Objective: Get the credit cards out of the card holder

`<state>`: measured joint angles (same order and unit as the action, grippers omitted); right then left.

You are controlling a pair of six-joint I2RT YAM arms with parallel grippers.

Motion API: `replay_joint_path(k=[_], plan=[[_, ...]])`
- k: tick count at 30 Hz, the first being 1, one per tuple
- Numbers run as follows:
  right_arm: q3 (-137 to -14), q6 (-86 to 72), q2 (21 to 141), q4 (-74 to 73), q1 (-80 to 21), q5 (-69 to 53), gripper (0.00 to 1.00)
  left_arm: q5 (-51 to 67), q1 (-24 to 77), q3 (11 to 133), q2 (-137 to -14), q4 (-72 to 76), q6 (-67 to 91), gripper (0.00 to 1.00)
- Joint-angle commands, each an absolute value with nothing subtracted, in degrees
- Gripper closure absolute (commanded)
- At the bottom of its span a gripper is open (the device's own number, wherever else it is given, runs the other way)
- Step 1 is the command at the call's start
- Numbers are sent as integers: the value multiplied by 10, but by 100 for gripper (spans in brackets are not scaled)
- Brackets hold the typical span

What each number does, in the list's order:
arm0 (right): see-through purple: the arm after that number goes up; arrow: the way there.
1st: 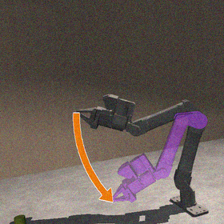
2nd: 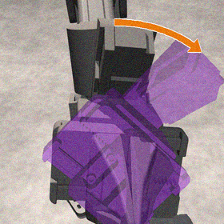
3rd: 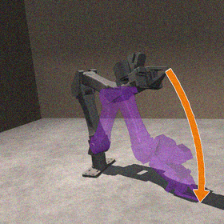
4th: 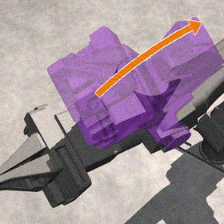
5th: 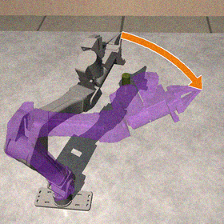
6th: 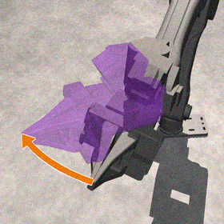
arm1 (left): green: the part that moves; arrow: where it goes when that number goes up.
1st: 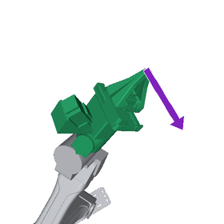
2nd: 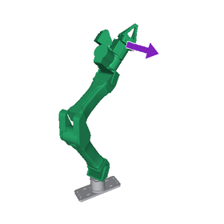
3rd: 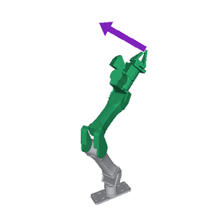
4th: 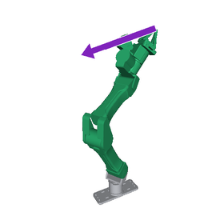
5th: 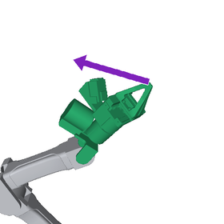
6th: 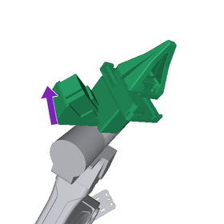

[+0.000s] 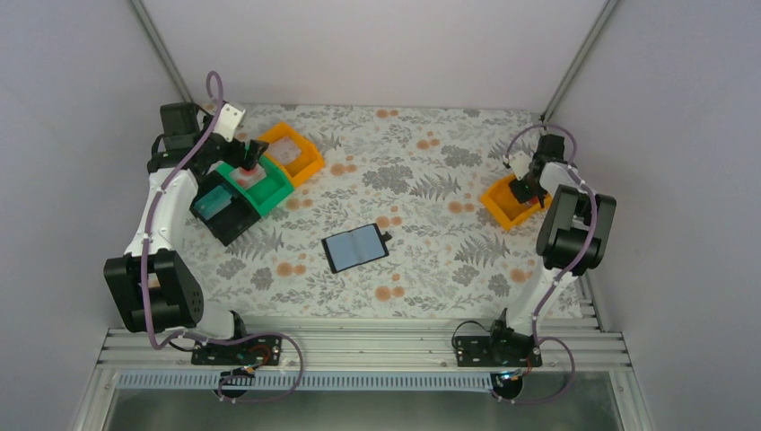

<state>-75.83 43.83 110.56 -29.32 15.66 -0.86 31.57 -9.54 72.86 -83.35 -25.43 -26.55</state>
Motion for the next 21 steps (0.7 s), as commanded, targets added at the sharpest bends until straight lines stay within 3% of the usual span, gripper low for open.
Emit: replay_joint_path(k=[1,15,21], plan=[[-751,434,1086,-316,152,-25,73,331,-98,742,-829,-255,-274,0],[-760,430,1064,-300,152,24,85,337,-100,744,-827,-257,-274,0],[-762,429,1061,-285,151,50,96,340,-100,747,-826,-260,-273,0]])
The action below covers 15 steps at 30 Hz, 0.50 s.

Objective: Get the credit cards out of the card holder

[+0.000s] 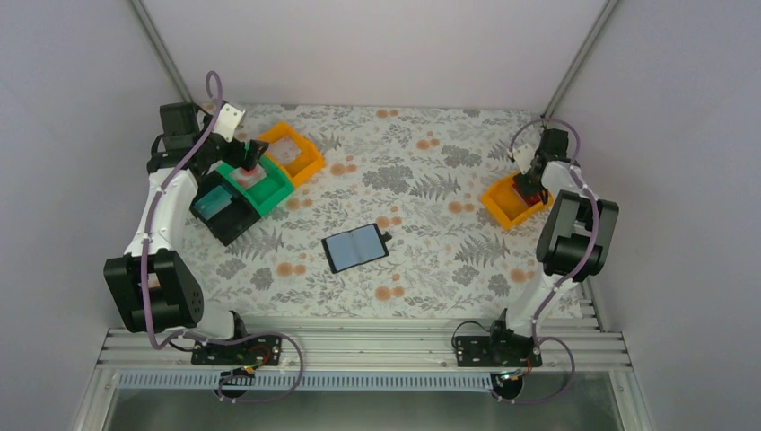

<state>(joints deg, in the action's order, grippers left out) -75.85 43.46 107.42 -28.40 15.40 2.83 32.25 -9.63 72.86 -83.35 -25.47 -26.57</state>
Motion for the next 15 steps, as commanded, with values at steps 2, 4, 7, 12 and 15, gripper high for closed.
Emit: replay_joint_path(k=[2,4,7,12,15], plan=[[-762,430,1061,-286,150,51,96,341,-100,747,-825,-259,-273,0],[-764,430,1059,-285,148,52,96,342,-100,747,-826,-260,-274,0],[-768,429,1053,-285,146,61,96,341,-100,746,-826,-261,-276,0],[-770,429,1035,-283,146,67,96,339,-100,745,-821,-260,-276,0],[-776,422,1024,-282,146,67,96,341,-100,745,-817,-263,-278,0]])
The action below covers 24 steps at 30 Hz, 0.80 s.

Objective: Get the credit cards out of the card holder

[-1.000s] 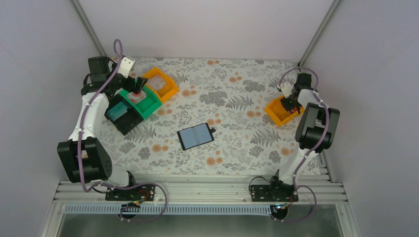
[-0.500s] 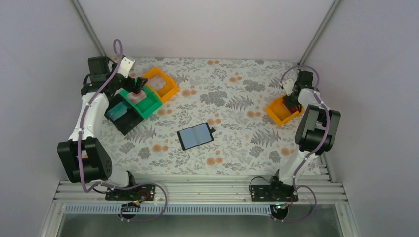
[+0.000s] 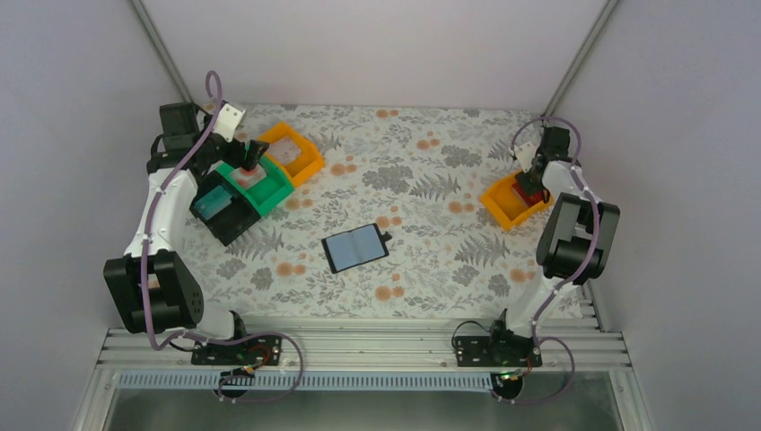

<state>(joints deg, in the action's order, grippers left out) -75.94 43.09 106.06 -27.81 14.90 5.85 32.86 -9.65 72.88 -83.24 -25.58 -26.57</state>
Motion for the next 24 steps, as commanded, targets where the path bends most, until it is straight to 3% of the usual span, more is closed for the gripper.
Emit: replay_joint_path(k=[1,13,19,24], plan=[[-780,419,1022,-283,145,68,96,342,-100,745,-815,-263,-278,0],[-842,393,958,-291,114,6,96,372,-100,759,-807,-286,-287,0],[-862,464,923,-277,-38,14,96,362,-109,756,-798,-294,-291,0],[-933,503,983,-243,-210,53,96,351,-160,757,-805,-314,-295,0]])
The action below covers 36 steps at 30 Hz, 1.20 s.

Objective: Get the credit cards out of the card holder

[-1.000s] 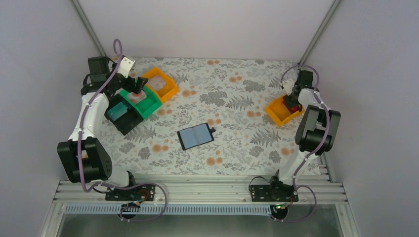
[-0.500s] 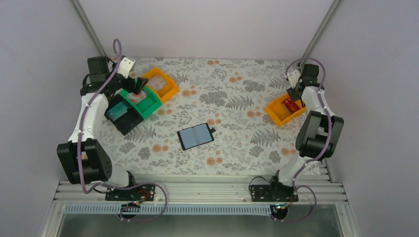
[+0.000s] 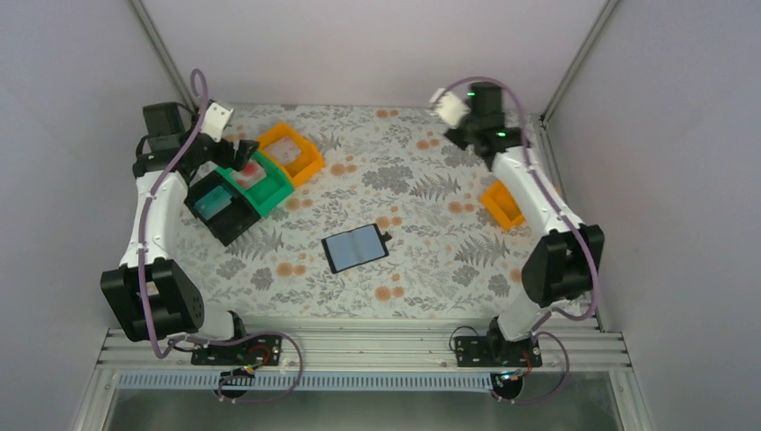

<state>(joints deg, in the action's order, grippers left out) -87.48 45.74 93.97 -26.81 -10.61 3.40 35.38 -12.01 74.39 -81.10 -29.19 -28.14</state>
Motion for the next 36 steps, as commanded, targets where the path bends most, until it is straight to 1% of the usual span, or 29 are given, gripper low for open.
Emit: replay_joint_path(k=[1,4,6,8,10,13,15,19,23,26,32,36], plan=[[-956,515,1004,-242,-246,56,96,349,-174,760,-809,-323,-297,0],[-1016,569,1067,-214,-339,71,96,337,-220,767,-831,-347,-309,0],[-1054,604,1113,-185,-387,55,96,326,-251,772,-848,-357,-316,0],[-1068,645,1136,-139,-429,-7,96,317,-284,777,-867,-361,-322,0],[-1048,701,1151,-62,-459,-74,96,312,-309,781,-886,-363,-322,0],[-1041,797,1189,13,-493,-150,96,311,-332,784,-908,-367,-327,0],[-1029,859,1213,66,-507,-176,96,301,-338,779,-914,-365,-332,0],[-993,964,1246,189,-527,-164,96,257,-348,756,-909,-345,-342,0],[-960,1041,1268,297,-536,-165,96,249,-373,740,-916,-337,-351,0],[-940,1120,1299,405,-539,-167,96,245,-385,741,-935,-340,-350,0],[-976,1128,1349,443,-535,-180,96,239,-389,753,-965,-341,-343,0],[-1062,1073,1406,424,-535,-172,96,227,-389,753,-981,-342,-350,0]])
